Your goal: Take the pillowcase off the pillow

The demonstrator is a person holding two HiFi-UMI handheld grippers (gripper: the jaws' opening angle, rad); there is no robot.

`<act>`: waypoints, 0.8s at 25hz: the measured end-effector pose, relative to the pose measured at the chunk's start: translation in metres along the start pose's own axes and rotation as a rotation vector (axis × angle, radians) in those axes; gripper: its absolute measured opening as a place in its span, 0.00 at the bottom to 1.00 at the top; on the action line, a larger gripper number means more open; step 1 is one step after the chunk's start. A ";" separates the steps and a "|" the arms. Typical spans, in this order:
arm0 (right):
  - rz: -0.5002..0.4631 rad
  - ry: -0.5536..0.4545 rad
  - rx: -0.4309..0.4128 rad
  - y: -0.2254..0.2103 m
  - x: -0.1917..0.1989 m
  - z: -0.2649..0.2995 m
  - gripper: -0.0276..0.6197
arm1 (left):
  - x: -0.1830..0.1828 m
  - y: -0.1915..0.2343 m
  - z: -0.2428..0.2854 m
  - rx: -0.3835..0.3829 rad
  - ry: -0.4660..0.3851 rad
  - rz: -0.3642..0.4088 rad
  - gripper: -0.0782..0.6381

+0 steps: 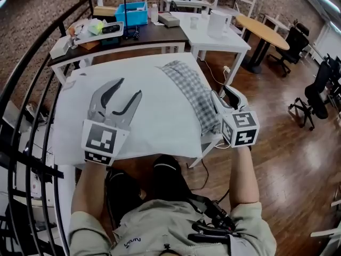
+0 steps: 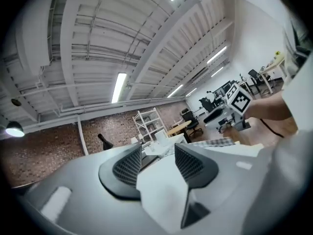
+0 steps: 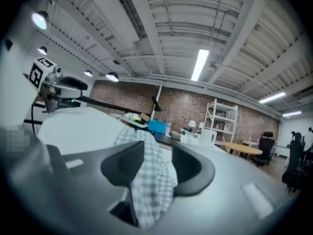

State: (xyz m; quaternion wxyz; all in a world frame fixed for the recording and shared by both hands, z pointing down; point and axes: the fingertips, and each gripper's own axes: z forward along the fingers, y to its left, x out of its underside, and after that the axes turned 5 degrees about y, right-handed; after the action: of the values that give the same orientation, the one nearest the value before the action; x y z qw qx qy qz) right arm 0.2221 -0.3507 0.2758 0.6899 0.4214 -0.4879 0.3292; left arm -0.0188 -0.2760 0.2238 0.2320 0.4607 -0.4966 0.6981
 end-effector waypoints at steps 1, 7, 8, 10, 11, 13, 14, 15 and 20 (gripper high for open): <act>0.013 -0.025 -0.008 0.001 -0.012 0.009 0.32 | 0.002 0.009 0.014 -0.008 0.012 -0.002 0.37; 0.035 -0.052 -0.132 0.031 -0.070 0.079 0.32 | 0.038 0.037 0.080 0.001 0.190 -0.094 0.44; 0.031 -0.033 -0.154 0.037 -0.075 0.091 0.32 | 0.045 0.038 0.089 0.014 0.215 -0.108 0.45; 0.028 0.024 -0.187 0.047 -0.078 0.118 0.32 | 0.055 0.038 0.103 0.046 0.259 -0.135 0.48; 0.028 0.059 -0.200 0.051 -0.076 0.131 0.32 | 0.059 0.038 0.108 0.062 0.282 -0.147 0.49; 0.024 0.133 -0.216 0.055 -0.066 0.154 0.32 | 0.069 0.034 0.114 0.091 0.326 -0.166 0.49; 0.019 0.170 -0.213 0.056 -0.058 0.162 0.33 | 0.075 0.031 0.115 0.101 0.344 -0.171 0.49; 0.014 0.207 -0.205 0.057 -0.050 0.168 0.34 | 0.080 0.027 0.116 0.113 0.359 -0.176 0.49; 0.024 0.356 -0.233 0.070 -0.009 0.183 0.35 | 0.101 0.003 0.114 0.175 0.397 -0.194 0.40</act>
State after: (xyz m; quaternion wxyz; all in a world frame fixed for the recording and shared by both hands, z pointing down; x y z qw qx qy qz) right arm 0.0864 -0.4862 0.3159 0.8052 0.2682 -0.3982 0.3481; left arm -0.0217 -0.3943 0.3203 0.3502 0.3783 -0.3324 0.7898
